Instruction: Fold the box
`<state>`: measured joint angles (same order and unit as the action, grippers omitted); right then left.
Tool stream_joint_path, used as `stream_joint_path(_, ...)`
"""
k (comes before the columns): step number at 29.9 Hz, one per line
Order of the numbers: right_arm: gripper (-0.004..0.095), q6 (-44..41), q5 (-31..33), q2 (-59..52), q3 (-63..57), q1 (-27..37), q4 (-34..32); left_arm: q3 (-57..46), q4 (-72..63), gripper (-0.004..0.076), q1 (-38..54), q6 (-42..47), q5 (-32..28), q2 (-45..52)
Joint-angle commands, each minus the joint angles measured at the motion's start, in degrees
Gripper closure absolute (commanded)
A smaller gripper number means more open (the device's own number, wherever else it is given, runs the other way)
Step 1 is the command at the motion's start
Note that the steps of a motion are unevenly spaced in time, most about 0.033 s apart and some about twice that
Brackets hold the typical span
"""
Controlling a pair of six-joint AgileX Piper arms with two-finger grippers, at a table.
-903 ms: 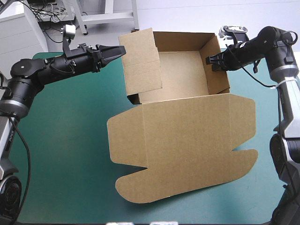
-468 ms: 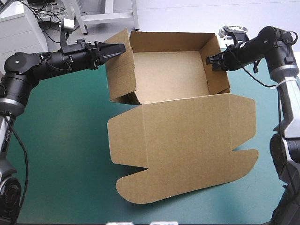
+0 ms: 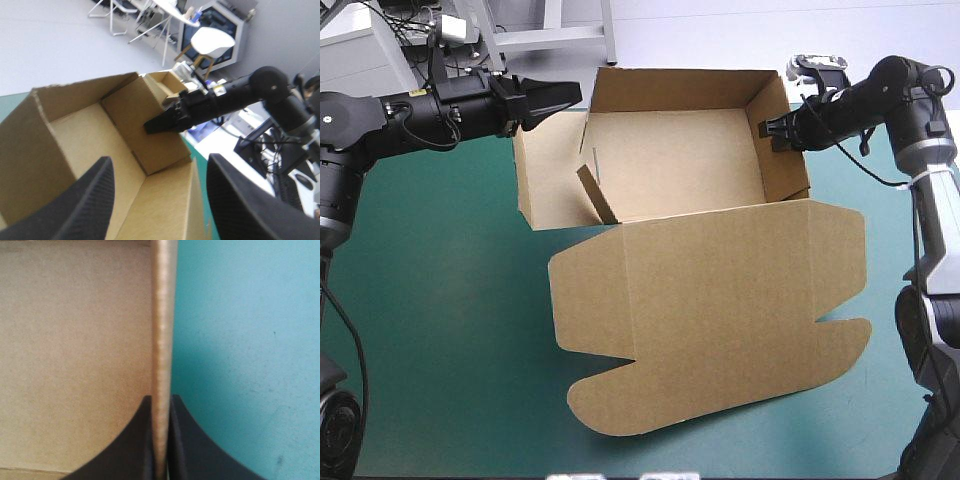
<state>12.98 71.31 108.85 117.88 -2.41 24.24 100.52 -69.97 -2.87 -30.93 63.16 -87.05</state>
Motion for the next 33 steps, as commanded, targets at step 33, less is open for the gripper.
stream_joint_path(33, 0.0929, -0.98, 0.01, -3.27, 1.83, -0.01, 1.08, 20.45, 45.18, 0.0349, -17.49, 20.01, 1.95, 0.72)
